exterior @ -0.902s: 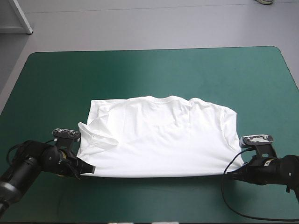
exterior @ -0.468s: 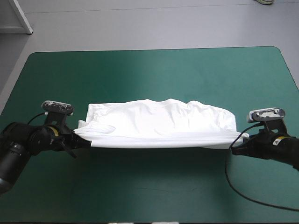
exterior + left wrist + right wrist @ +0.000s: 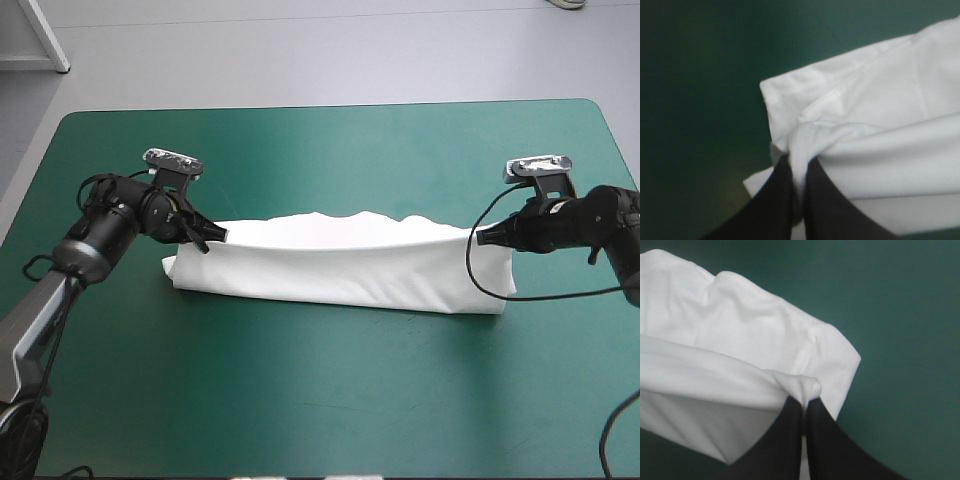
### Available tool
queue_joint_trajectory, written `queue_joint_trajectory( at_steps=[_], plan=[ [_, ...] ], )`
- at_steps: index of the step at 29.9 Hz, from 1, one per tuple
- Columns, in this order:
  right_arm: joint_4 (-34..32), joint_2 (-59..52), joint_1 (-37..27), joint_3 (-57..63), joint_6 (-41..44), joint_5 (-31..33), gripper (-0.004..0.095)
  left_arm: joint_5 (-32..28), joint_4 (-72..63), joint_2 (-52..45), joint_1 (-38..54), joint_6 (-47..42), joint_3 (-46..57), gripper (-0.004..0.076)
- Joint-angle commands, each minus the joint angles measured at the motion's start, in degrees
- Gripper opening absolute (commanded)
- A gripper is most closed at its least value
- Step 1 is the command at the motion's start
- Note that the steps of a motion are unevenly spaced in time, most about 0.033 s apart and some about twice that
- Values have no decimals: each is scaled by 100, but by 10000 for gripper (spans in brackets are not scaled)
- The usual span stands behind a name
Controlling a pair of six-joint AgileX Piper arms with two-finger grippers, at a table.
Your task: Fold the cloth
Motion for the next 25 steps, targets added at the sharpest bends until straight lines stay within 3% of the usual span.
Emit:
queue_joint_trajectory(
  at_steps=[1, 11, 14, 17, 20, 23, 25],
  plan=[
    [259, 327, -12, -509, -233, -376, -14, -461, 118, 298, -12, -8, -501, 19],
    [308, 1519, -12, -1222, -362, -484, -5, -841, 155, 1314, -12, -34, -835, 19],
    [279, 1647, -12, -1281, -362, -518, 107, -1031, 300, 1349, 68, -323, -835, 27],
    [279, 1663, -12, -1281, -362, -658, 310, -1164, 277, 1349, 183, -323, -835, 117],
    [38, 1663, -12, -1340, -184, -860, 485, -1346, 199, 1349, 355, -323, -835, 281],
    [-76, 1663, -12, -1507, -138, -887, 540, -1475, -7, 1349, 523, -311, -835, 462],
    [-249, 1663, -12, -1675, -66, -800, 540, -1517, 59, 1349, 583, -311, -835, 515]
  ],
)
